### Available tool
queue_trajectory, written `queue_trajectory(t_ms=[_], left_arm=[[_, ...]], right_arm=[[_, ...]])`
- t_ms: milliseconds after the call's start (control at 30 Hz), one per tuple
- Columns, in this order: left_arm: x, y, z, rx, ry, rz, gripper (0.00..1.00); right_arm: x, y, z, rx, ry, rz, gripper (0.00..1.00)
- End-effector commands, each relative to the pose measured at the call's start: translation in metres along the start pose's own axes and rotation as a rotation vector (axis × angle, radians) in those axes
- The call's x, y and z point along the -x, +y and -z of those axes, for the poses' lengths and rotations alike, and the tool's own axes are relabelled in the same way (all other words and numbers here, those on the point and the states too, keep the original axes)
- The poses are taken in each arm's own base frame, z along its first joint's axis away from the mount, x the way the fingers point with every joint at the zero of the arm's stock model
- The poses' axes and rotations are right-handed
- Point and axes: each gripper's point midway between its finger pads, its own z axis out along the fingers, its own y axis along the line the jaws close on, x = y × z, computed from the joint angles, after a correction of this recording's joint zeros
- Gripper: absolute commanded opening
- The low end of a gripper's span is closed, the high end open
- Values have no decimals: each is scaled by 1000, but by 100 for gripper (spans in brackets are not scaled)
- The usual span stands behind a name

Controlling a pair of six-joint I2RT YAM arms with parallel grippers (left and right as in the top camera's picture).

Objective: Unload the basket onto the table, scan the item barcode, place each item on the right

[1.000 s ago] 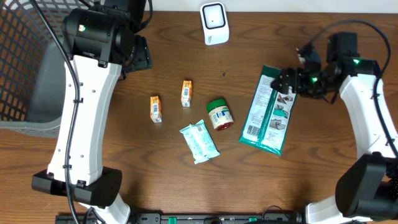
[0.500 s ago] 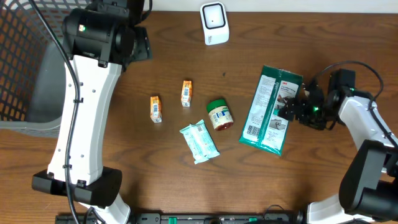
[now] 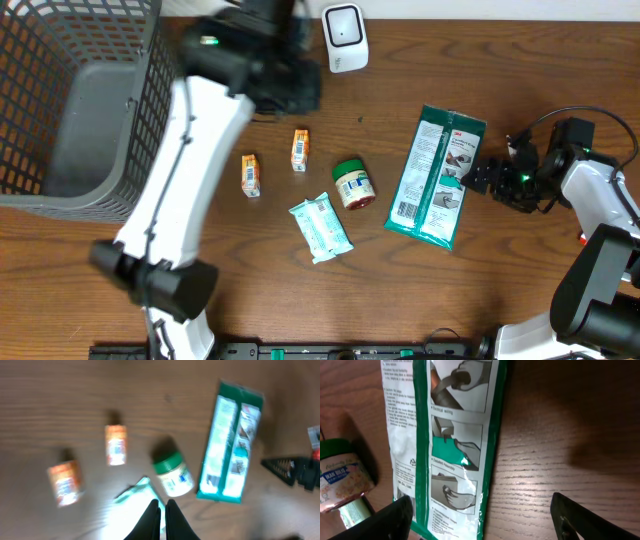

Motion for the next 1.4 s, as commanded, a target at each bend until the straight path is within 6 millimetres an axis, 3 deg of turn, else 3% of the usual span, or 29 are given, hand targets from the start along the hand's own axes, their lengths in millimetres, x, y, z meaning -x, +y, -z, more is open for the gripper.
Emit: queue_trajectory(t_ms=[0,133,267,467,800,1133,1367], left_arm=[[-20,-28,-46,-63,124,-118,7],[-30,-46,-86,-83,186,-172,7],[-42,-73,-119,-217,262,-247,8],[-50,-80,-164,-298,335,-220,7],[-57,-83,-234,-311,352,-243,7],[-64,-95,-270,-320,336,-272,8],[-72,-88,-295,-213,325,-282,8]], right_arm=[[-10,-3,-5,20,26,-15,82],[-18,-5,-10,21,40,-28,82],[-25,-8,-16,21,51,-44,81],[-34,-13,-26,23,51,-44,82],[-31,-6,-30,85,17,-12,82],[-29,-5,-30,92,7,40,86],[-26,-6,-29,96,-7,55,91]])
